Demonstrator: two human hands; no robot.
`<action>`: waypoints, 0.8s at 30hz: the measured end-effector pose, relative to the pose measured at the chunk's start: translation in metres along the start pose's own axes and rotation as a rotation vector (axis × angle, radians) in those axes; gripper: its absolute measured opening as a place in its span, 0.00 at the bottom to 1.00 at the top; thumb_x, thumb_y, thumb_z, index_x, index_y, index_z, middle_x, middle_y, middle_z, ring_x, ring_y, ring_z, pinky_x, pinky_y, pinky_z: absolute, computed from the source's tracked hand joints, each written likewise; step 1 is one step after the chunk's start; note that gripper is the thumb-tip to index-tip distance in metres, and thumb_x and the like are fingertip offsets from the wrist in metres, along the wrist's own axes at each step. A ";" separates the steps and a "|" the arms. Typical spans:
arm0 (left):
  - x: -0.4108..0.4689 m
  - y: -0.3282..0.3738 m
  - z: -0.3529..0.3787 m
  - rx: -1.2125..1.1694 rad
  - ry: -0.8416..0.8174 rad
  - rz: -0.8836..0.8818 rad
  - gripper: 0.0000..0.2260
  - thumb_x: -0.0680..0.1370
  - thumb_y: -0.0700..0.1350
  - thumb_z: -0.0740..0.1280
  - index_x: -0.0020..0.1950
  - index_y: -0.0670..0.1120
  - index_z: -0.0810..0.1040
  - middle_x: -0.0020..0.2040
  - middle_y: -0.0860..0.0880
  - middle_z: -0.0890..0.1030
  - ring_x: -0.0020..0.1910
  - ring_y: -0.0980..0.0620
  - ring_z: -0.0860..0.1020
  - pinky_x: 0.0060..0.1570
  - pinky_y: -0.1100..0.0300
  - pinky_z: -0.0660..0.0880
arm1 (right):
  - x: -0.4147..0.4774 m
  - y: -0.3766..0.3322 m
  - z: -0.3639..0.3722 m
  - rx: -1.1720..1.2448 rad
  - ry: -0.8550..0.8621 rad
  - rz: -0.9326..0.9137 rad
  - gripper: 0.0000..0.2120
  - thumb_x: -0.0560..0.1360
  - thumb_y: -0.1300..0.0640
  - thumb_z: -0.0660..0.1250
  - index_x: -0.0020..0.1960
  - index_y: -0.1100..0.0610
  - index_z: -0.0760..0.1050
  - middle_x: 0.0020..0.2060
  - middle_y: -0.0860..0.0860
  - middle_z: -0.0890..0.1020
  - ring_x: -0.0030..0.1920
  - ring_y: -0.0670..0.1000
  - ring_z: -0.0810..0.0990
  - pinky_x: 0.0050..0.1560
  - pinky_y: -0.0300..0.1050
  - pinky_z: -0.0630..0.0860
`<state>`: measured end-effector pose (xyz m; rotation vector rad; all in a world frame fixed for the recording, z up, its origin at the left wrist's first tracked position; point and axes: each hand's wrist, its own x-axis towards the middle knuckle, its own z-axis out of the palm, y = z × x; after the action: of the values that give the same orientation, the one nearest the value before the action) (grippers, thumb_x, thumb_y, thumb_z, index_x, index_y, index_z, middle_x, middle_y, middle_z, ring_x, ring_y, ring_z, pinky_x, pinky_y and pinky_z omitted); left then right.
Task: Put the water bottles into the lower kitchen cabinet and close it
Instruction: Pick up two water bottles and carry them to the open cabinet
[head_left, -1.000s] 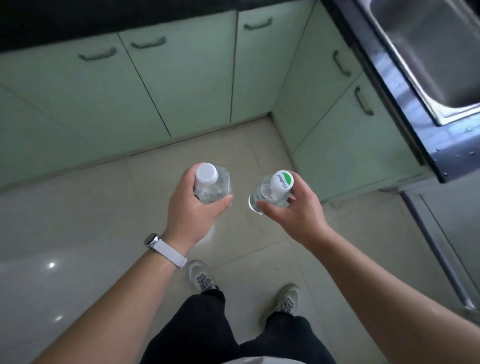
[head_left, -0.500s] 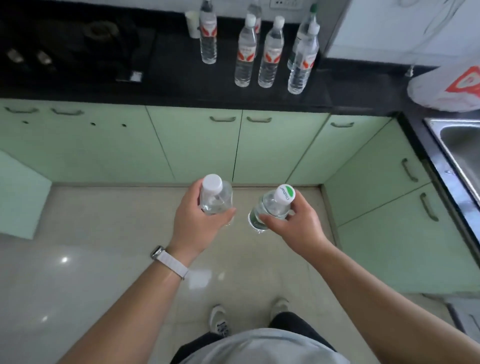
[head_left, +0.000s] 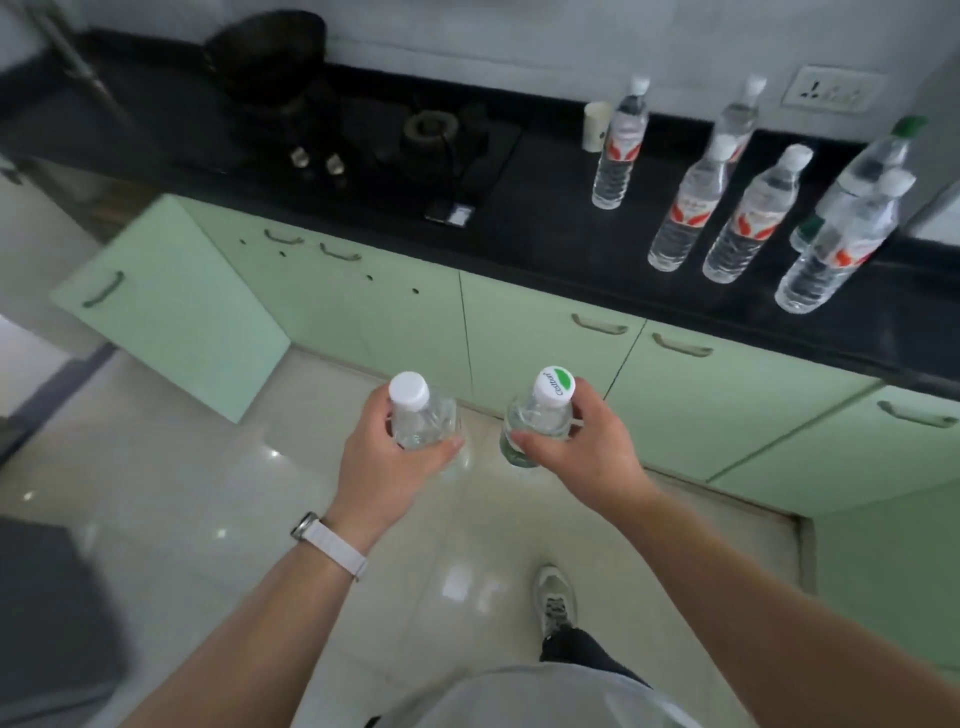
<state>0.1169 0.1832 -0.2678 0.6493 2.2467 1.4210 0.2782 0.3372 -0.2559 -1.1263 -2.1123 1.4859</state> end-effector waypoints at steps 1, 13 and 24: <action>0.006 0.003 0.000 0.007 0.023 -0.012 0.26 0.65 0.47 0.84 0.57 0.58 0.75 0.49 0.61 0.82 0.48 0.62 0.80 0.49 0.61 0.75 | 0.013 -0.004 -0.002 0.007 -0.030 -0.018 0.24 0.66 0.47 0.79 0.57 0.39 0.71 0.47 0.38 0.80 0.46 0.38 0.80 0.49 0.38 0.77; 0.033 0.006 -0.041 -0.008 0.399 -0.165 0.29 0.65 0.49 0.84 0.62 0.55 0.76 0.54 0.57 0.83 0.52 0.56 0.82 0.54 0.54 0.79 | 0.123 -0.063 0.040 0.044 -0.361 -0.184 0.24 0.66 0.52 0.79 0.57 0.40 0.73 0.49 0.38 0.80 0.48 0.33 0.78 0.45 0.27 0.72; 0.056 -0.062 -0.163 -0.049 0.577 -0.258 0.31 0.62 0.50 0.83 0.62 0.52 0.76 0.54 0.54 0.83 0.52 0.52 0.82 0.52 0.53 0.78 | 0.138 -0.124 0.178 -0.054 -0.533 -0.243 0.23 0.66 0.50 0.79 0.56 0.39 0.74 0.48 0.38 0.81 0.47 0.36 0.79 0.49 0.35 0.75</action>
<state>-0.0303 0.0747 -0.2635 -0.0933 2.5798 1.6708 0.0226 0.3085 -0.2404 -0.4879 -2.5302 1.7549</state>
